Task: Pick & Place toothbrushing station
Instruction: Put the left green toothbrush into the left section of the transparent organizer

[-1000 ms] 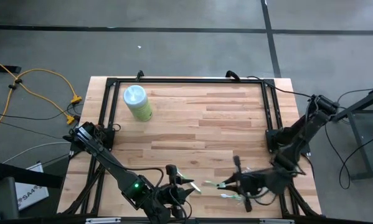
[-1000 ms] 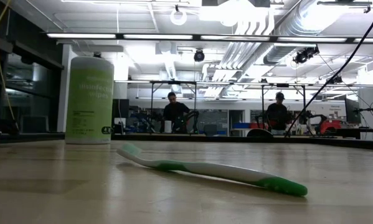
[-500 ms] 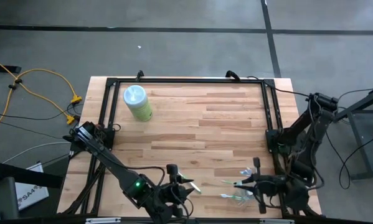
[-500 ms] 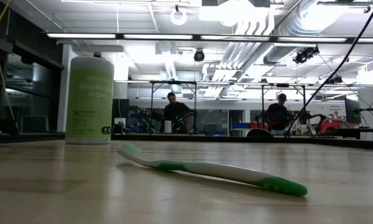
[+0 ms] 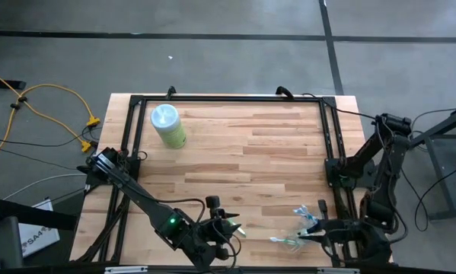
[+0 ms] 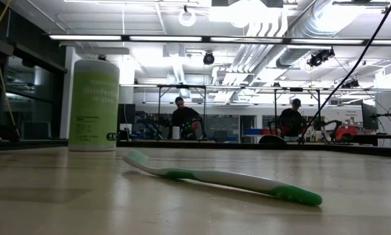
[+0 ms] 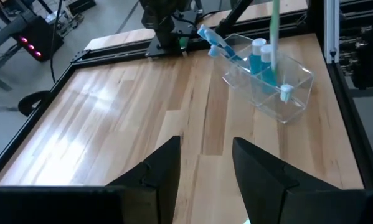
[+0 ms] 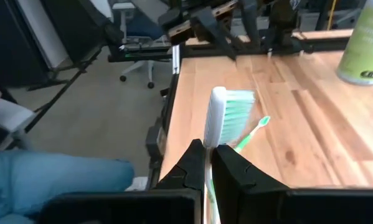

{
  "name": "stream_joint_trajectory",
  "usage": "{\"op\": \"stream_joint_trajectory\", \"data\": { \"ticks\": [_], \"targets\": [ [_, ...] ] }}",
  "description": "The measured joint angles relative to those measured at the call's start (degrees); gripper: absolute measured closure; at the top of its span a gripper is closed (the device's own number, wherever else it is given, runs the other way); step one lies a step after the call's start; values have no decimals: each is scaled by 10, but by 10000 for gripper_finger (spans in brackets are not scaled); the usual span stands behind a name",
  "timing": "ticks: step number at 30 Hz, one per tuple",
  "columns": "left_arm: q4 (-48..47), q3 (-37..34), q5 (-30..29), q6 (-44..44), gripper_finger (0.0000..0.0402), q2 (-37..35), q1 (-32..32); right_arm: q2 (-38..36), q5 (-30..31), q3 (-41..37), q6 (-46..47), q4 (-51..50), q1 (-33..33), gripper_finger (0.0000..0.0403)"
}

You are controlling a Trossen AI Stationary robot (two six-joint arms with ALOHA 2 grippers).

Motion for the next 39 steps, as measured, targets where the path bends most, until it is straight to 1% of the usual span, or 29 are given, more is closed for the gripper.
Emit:
{"op": "stream_joint_trajectory", "data": {
  "ticks": [3, 8, 15, 24, 30, 39],
  "targets": [
    [0, 0, 0, -1, 263, 0, 4, 0, -2, 0, 32, -16, 12, 399],
    [0, 0, 23, -10, 263, 0, 11, 1, -14, 0, 93, -54, 18, 399],
    [0, 0, 37, -11, 263, 0, 19, 9, -59, 0, 181, -118, 2, 399],
    [0, 0, 37, -9, 263, 0, 19, 47, -117, 0, 200, -120, -32, 399],
    [-2, -5, 37, -9, 263, 0, 19, 74, -135, -1, 211, -121, -49, 399],
    [-3, -40, 38, -53, 263, 1, 17, 101, -177, 0, 255, -124, -70, 399]
  ]
}}
